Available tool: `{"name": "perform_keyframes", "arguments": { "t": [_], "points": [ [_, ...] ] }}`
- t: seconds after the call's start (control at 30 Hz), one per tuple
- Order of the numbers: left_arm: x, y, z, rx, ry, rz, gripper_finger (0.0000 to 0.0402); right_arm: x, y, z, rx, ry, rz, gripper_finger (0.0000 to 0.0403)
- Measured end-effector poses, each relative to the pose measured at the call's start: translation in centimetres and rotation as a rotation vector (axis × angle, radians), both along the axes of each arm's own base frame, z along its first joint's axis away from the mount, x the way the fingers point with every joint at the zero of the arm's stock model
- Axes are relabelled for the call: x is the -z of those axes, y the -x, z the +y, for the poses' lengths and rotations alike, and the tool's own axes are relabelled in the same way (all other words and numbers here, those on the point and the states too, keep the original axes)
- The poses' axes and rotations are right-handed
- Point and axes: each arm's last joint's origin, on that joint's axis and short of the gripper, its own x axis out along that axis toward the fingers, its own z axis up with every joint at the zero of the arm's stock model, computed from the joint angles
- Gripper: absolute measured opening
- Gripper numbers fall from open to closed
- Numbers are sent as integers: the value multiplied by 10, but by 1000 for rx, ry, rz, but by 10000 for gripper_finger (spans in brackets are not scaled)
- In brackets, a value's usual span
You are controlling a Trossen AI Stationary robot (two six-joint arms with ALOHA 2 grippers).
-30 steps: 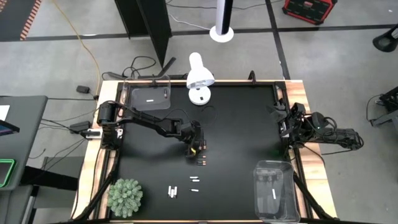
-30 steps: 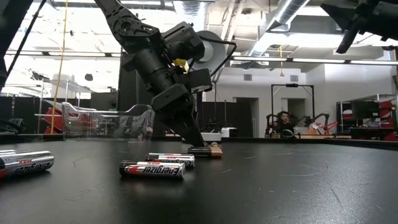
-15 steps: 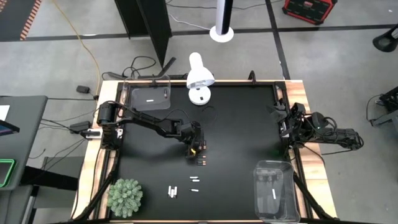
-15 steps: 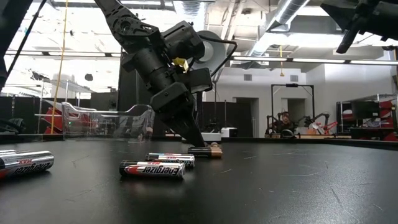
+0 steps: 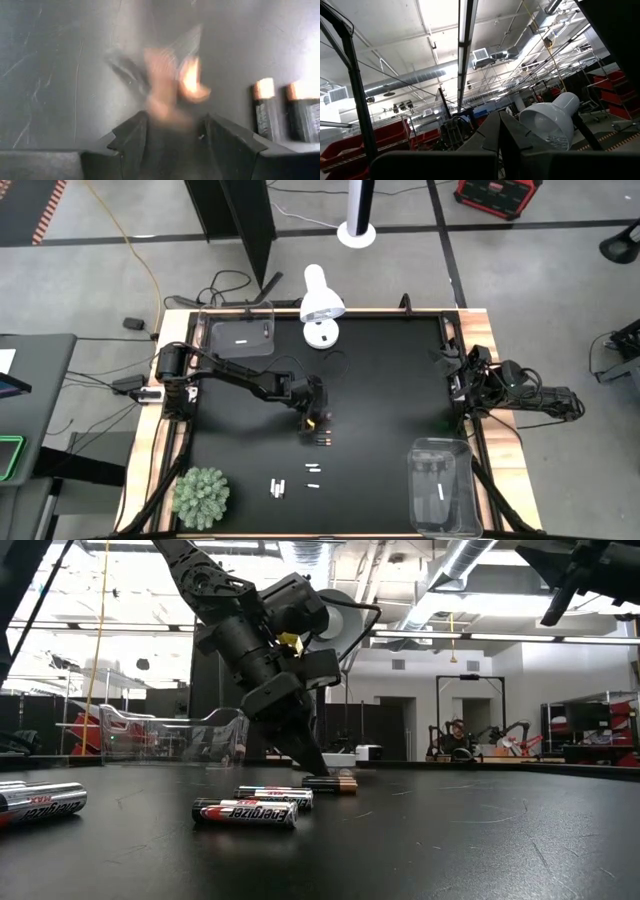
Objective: Sort batteries
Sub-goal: Put the black battery into the top transparent bin
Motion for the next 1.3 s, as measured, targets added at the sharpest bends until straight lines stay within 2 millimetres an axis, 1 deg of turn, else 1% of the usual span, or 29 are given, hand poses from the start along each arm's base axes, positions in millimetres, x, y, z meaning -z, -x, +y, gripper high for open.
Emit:
{"name": "perform_keyframes", "arguments": {
  "t": [0.1,0.3,0.43,0.53,0.83,0.93,1.03,1.17,1.3],
  "points": [
    [0,0,0,-2,-3,-1,188,0,0,0,0,0,0,27],
    [0,0,0,-8,-10,-1,131,0,0,0,0,0,0,27],
    [0,0,0,-6,-11,-1,120,0,0,0,0,1,0,27],
    [0,0,1,-6,-13,-1,128,0,0,0,0,0,0,27],
    [0,0,1,-5,-29,-3,190,0,0,0,0,1,1,27],
    [-3,0,2,-38,-70,-11,203,1,0,0,-1,-1,6,27],
    [-11,0,5,-64,-105,-25,208,0,0,0,-27,-39,-20,27],
    [-31,-2,6,-103,-148,-80,208,-1,0,0,-39,-68,-15,27],
    [-50,0,7,-144,-155,-138,209,-7,-1,-2,-7,-91,141,27]
  ]
}}
